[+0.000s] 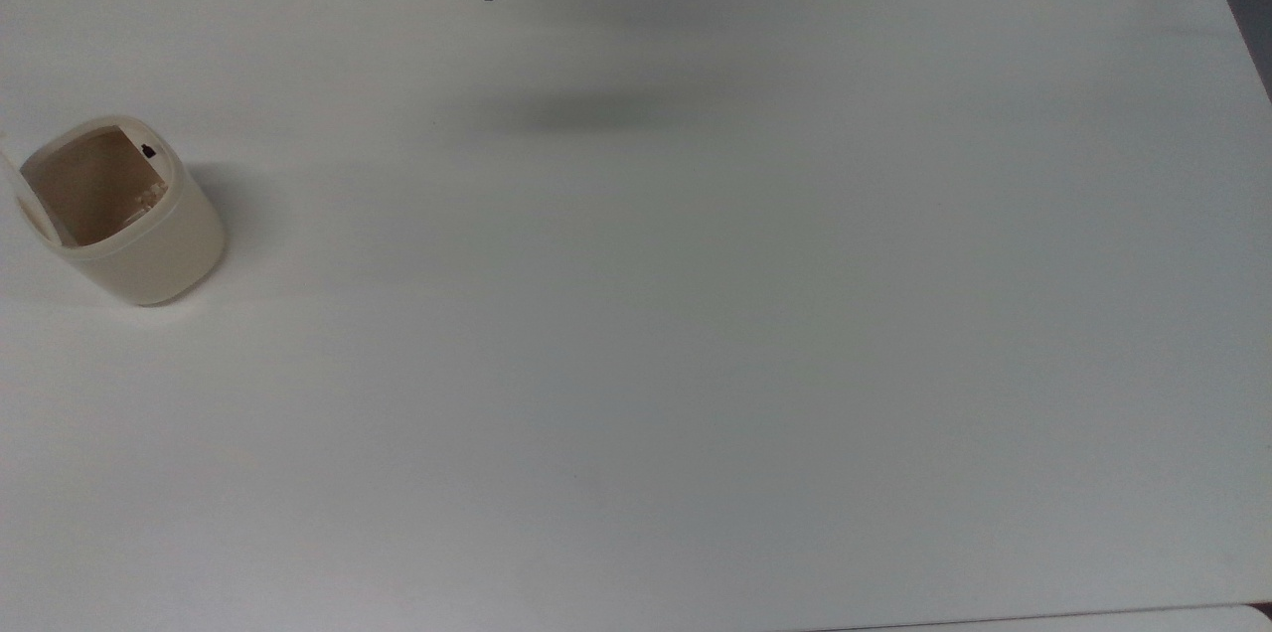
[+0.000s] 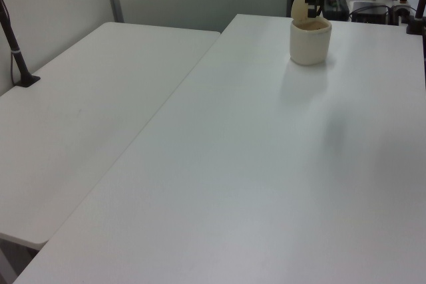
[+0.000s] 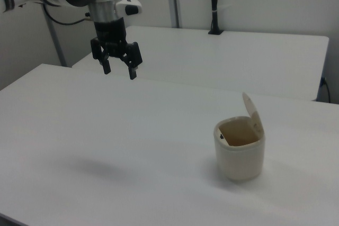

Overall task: Close the trash bin
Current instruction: 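Move the gripper over toward the open lid of the cream bin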

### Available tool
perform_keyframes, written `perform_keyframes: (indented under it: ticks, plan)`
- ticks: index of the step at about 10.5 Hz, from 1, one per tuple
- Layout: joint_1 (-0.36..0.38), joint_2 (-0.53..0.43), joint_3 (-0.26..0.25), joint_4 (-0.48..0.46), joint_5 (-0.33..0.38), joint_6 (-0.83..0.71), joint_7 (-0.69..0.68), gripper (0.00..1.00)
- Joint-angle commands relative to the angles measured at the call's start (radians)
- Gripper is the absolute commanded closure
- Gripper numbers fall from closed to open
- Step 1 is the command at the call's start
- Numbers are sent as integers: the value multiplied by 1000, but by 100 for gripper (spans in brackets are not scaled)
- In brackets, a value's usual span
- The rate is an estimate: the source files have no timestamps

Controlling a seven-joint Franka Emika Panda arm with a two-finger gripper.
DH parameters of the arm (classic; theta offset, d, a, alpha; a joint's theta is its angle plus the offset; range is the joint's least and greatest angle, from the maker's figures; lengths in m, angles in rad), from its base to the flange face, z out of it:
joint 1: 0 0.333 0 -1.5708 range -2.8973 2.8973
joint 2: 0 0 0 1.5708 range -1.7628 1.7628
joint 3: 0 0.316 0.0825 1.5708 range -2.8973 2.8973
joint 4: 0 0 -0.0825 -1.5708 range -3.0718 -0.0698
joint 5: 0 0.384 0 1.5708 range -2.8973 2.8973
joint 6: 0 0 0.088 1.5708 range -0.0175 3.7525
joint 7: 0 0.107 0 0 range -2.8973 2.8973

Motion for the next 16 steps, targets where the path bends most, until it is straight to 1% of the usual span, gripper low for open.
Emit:
perform_keyframes:
  ticks: [1,3,10,11,13,14,15,16]
  plan:
    - [3,-16,-6,-13,6,15,-9,0]
    - [1,-17,-9,-13,9,17,13,0]
    - [-7,-9,-8,-11,2,27,8,0]
    - [-19,-12,-9,-11,11,26,14,14]
    - [-28,-14,-9,-5,14,24,16,57]
    - [-31,-8,-9,7,14,24,16,75]
    - [-48,-5,-9,10,16,26,16,88]
    - [-69,-2,-9,10,17,33,16,92]
